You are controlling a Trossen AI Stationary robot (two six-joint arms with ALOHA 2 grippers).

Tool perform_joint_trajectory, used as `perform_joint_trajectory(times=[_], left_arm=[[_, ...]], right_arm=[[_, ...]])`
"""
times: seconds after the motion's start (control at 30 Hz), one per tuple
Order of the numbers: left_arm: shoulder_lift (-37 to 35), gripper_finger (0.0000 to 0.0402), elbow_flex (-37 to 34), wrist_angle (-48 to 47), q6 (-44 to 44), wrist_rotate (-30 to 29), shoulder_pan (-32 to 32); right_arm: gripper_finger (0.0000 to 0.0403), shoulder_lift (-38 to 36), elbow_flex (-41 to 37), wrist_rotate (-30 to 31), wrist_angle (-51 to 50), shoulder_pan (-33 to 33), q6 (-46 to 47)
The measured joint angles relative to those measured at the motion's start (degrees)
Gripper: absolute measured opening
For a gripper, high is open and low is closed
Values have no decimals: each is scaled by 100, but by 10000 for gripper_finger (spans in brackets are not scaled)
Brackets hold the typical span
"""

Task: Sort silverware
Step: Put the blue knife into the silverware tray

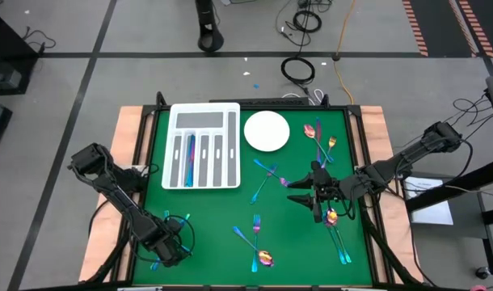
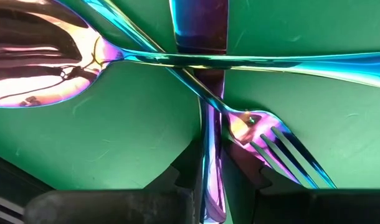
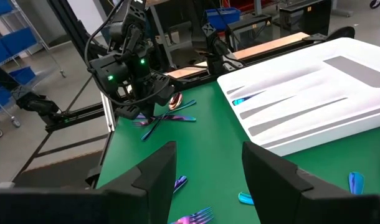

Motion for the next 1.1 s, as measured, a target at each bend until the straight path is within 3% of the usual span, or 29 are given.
perform_joint_trajectory(times=[0.5, 1.1], left_arm=[[5, 52, -2, -14, 4, -7, 7], [-437, 51, -55, -439, 324, 561, 334]], right_arm=[[171, 0, 0, 0, 0, 1, -2], [171, 0, -2, -2, 1, 2, -20]])
